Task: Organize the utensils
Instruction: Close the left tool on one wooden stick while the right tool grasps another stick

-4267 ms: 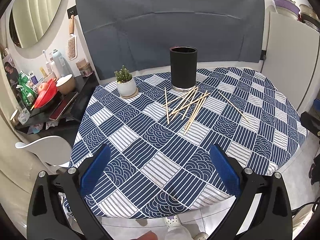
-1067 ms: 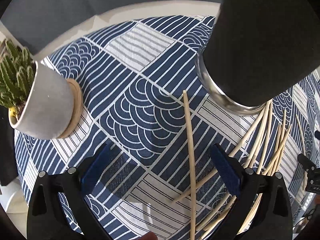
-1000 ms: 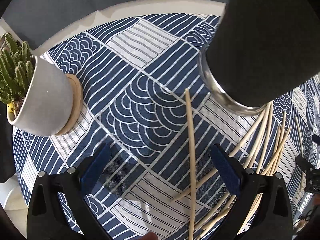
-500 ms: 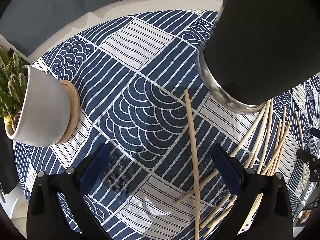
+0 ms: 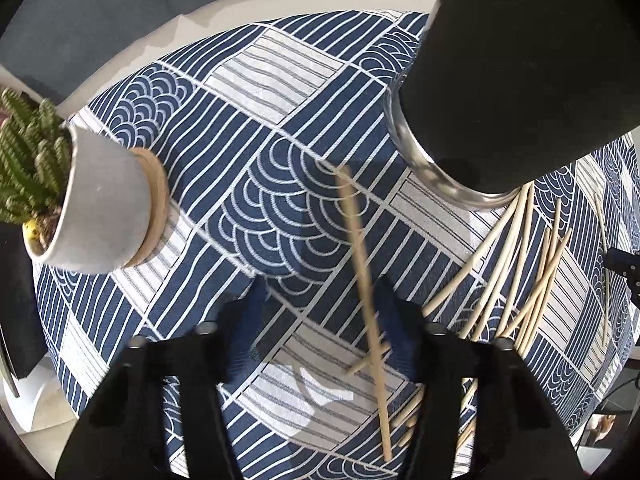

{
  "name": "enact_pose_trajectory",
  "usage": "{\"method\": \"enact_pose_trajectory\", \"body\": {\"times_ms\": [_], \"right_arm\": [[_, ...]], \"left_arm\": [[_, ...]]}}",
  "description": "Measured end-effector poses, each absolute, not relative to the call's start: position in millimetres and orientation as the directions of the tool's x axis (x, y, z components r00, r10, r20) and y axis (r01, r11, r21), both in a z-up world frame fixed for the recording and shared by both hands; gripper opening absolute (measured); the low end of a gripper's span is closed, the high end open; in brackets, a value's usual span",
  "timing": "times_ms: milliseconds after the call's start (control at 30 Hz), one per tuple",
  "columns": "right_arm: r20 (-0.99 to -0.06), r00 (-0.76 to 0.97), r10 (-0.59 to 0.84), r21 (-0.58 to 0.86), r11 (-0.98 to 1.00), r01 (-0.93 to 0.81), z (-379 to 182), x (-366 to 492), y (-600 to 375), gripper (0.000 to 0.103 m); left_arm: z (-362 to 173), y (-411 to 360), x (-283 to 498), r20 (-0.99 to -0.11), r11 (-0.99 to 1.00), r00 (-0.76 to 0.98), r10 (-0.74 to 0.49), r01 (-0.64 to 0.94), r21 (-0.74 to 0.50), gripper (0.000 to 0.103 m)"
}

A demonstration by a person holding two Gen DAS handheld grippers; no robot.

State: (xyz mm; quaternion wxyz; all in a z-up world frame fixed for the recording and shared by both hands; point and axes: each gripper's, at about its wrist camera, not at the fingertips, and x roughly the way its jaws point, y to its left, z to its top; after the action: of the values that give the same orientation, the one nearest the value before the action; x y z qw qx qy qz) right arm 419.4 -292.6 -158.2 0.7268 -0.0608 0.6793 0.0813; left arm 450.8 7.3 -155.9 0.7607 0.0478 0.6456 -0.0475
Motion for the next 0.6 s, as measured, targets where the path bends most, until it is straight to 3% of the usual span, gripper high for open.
{"method": "enact_pose_trajectory", "body": {"times_ms": [167,233,600], "right_arm": [[-0.996,0.055,0.068,0.058,0.984,-0.166,-154.2,428.5,-306.1,0.006],[-0.995,0.055,0.08,0.071,0.986,-0.152,-153.1,431.7,-311.4,0.006],[-0.976,0.152,0.155,0.135,0.982,-0.13,-125.6,426.1,-356.8,0.003]], "left_arm": [[-153.0,17.9,450.4,-0.992,0.993,0.127,-0.025,0.116,-0.01,0.009],[-152.3,22.6,449.7,-0.992,0.994,0.118,-0.04,0.108,-0.027,0.005],[-149.6,25.9,405.3,-0.988,0.996,0.146,-0.043,0.086,-0.03,0.005]]}}
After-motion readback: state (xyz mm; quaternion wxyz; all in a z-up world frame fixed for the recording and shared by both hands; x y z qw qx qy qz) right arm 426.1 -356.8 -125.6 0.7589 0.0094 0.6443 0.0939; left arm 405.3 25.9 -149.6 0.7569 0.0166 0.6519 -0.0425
